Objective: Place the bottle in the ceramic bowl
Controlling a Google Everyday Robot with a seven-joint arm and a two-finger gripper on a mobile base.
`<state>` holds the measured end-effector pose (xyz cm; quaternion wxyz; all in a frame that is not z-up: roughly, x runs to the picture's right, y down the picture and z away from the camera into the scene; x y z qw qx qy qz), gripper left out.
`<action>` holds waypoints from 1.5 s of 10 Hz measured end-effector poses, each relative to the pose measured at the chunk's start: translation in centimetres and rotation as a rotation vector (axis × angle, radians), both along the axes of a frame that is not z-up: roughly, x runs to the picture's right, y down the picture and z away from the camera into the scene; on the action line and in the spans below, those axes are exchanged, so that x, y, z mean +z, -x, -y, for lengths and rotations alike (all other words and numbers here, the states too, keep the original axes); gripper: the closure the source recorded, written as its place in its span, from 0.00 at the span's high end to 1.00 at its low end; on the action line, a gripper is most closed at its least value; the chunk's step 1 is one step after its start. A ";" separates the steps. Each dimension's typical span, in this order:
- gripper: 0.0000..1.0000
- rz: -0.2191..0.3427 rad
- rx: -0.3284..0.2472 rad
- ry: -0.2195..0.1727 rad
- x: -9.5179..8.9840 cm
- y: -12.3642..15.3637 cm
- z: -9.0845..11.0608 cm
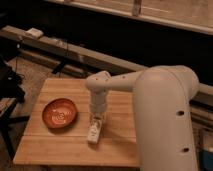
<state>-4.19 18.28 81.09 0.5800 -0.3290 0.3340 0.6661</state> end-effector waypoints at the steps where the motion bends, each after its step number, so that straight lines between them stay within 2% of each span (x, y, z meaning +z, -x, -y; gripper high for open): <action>1: 0.00 -0.008 -0.012 -0.004 -0.5 -0.1 1.3; 2: 0.00 -0.004 -0.030 -0.009 -0.8 -0.1 2.4; 4: 0.00 0.047 -0.085 -0.024 -1.2 1.7 4.6; 5: 0.00 0.087 -0.128 -0.043 -1.3 3.3 6.6; 9: 0.00 0.203 -0.245 -0.089 -0.8 8.1 10.7; 12: 0.00 0.267 -0.274 -0.119 0.2 10.2 12.2; 15: 0.00 0.353 -0.297 -0.160 1.0 14.1 13.2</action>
